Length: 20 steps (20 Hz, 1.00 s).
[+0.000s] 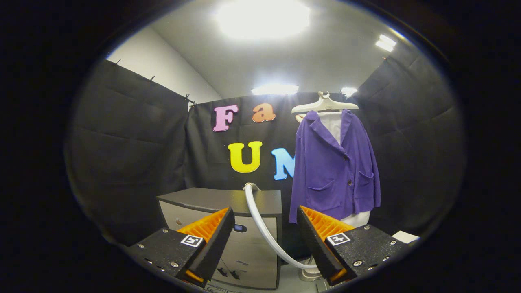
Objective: Iron the clothes twice with a garment steamer, once on the left side and once on the right side.
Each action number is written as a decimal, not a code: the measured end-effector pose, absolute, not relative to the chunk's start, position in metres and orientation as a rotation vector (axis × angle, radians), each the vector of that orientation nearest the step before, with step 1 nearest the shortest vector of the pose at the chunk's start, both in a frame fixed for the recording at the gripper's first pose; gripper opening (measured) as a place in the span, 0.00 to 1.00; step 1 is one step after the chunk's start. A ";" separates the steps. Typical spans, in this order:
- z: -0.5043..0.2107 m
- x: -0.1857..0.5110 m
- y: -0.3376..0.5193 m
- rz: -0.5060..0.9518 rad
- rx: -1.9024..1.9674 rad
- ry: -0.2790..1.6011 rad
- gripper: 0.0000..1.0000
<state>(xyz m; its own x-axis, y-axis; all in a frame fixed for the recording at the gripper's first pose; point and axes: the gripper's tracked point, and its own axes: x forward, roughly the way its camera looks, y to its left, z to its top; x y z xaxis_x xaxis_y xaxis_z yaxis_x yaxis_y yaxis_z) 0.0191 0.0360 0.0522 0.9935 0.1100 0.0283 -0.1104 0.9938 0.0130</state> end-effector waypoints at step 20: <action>0.146 0.216 0.092 0.321 0.002 0.167 0.94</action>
